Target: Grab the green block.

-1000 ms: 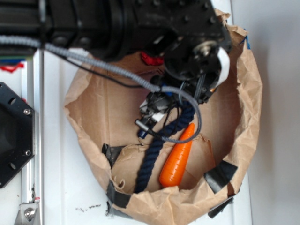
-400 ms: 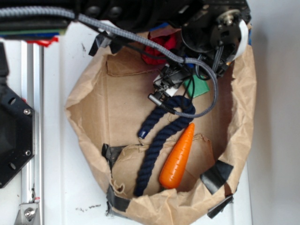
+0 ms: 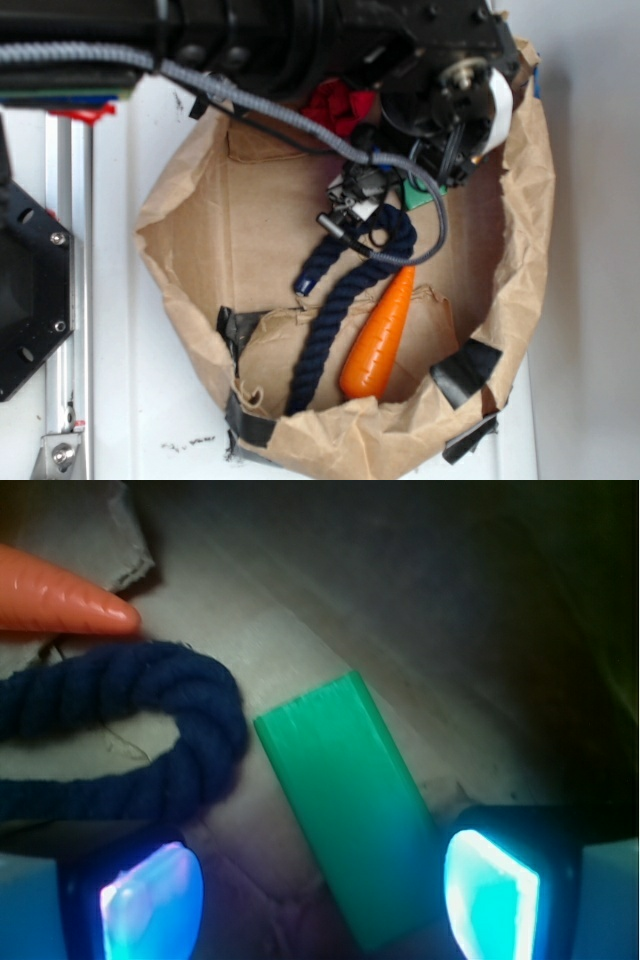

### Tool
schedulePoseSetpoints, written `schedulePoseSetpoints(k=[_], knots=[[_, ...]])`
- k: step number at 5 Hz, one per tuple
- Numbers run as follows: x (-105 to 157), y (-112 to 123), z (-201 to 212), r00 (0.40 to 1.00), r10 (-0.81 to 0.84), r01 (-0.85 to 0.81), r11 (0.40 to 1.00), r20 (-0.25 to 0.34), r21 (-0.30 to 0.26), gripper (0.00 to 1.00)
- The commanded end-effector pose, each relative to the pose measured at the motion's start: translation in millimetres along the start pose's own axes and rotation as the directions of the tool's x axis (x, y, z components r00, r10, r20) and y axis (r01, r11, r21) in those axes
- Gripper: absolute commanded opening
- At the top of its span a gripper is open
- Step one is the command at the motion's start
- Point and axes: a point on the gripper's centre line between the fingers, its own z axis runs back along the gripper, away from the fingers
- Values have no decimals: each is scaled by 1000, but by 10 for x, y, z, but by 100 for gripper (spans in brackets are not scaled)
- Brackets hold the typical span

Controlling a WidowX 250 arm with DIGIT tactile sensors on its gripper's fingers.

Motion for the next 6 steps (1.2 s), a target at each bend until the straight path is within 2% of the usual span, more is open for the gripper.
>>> schedulePoseSetpoints(k=[1, 2, 3, 4, 5, 6], knots=[[266, -184, 113, 996, -66, 63, 997, 68, 44, 100], [327, -192, -72, 996, -35, 30, 997, 79, 71, 100], [345, -202, -267, 999, -24, 20, 995, 48, 95, 100], [344, -216, -319, 999, -11, 7, 995, 39, 96, 75], [310, -214, -334, 999, -1, -2, 996, 39, 94, 0], [292, -206, -330, 999, -3, 0, 996, 38, 88, 0]])
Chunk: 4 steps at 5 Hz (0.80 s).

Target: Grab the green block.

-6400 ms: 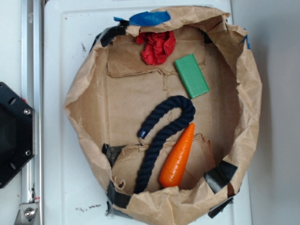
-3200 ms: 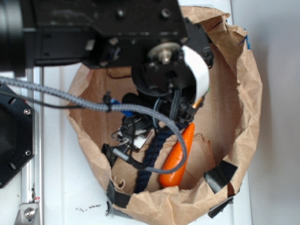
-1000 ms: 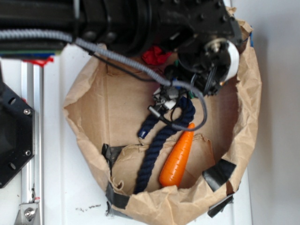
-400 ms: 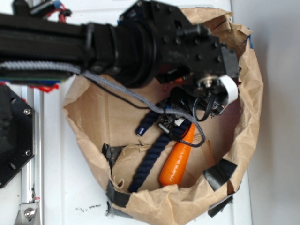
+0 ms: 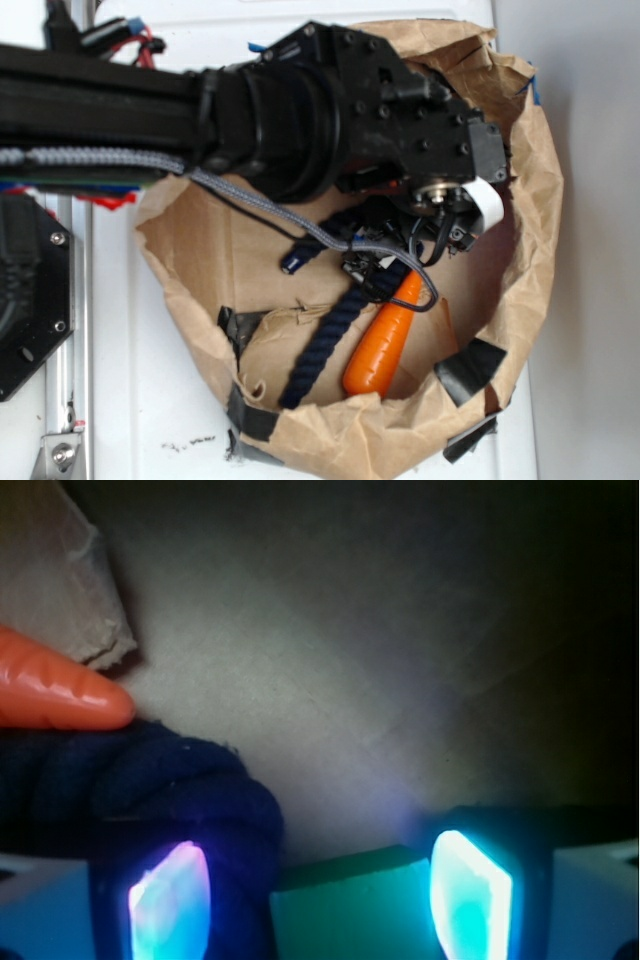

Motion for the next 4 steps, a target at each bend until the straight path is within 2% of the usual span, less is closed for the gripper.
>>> schedulePoseSetpoints(k=[1, 2, 3, 4], knots=[[42, -83, 33, 1000, -20, 20, 1000, 5, -2, 0], [33, -90, 60, 1000, -21, 21, 1000, 8, -4, 0], [4, -128, 137, 999, -38, 39, 999, 20, -38, 100], [-73, -194, 365, 997, -43, 47, 997, 72, -68, 100]])
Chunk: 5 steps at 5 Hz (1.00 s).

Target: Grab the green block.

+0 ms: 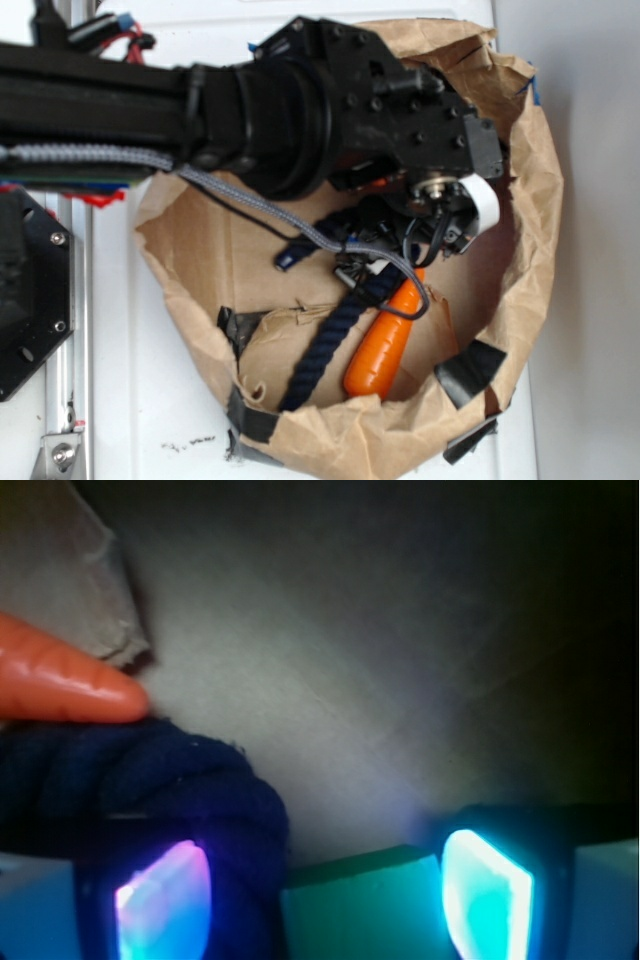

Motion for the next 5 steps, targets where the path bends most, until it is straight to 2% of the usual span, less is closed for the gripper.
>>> schedulePoseSetpoints(k=[1, 2, 4, 5], knots=[[-154, -143, 454, 997, -22, 23, 1000, 71, -5, 100], [-303, -118, 458, 998, -54, 53, 998, 42, 36, 100], [-346, 57, 470, 998, -41, 39, 998, 45, 42, 100], [-343, 151, 387, 999, -44, 43, 998, 21, 48, 100]])
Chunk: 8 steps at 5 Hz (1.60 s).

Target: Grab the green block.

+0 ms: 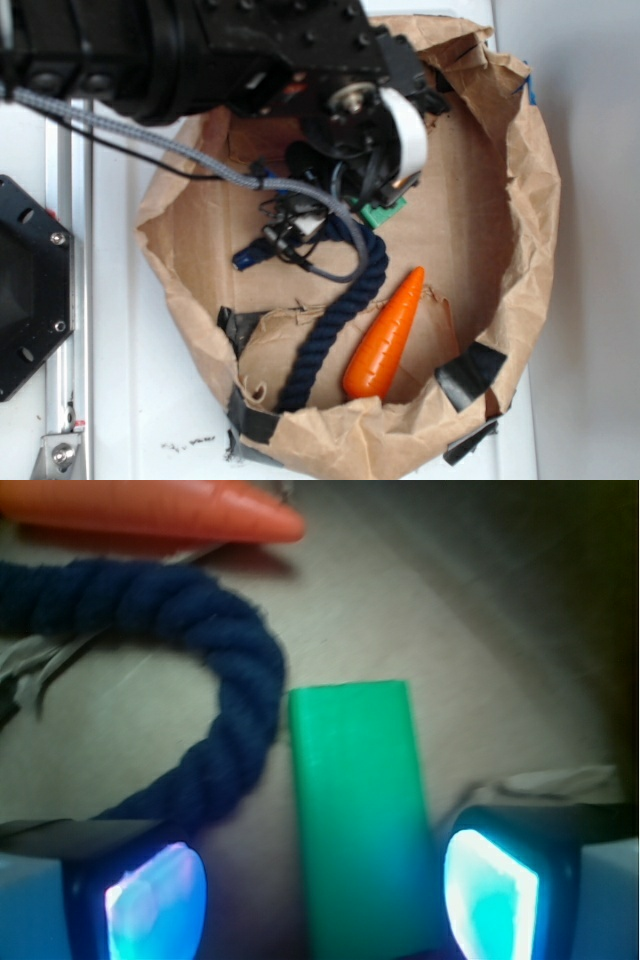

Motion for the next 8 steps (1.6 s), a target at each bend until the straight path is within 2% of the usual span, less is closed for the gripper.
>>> schedulePoseSetpoints(k=[1, 2, 4, 5, 6, 7, 8], knots=[[-40, 125, -117, 999, -8, 10, 999, -38, 37, 100], [-2, 92, -297, 998, -30, 30, 1000, -50, 5, 100], [67, 23, -557, 995, -51, 50, 999, -85, -15, 100], [86, -11, -536, 997, -41, 40, 999, -67, -13, 20], [57, 0, -478, 999, -14, 14, 1000, -49, -5, 0], [59, -19, -433, 999, -8, 8, 1000, -44, -4, 0], [123, -149, -166, 999, 50, -50, 999, -16, 7, 0]])
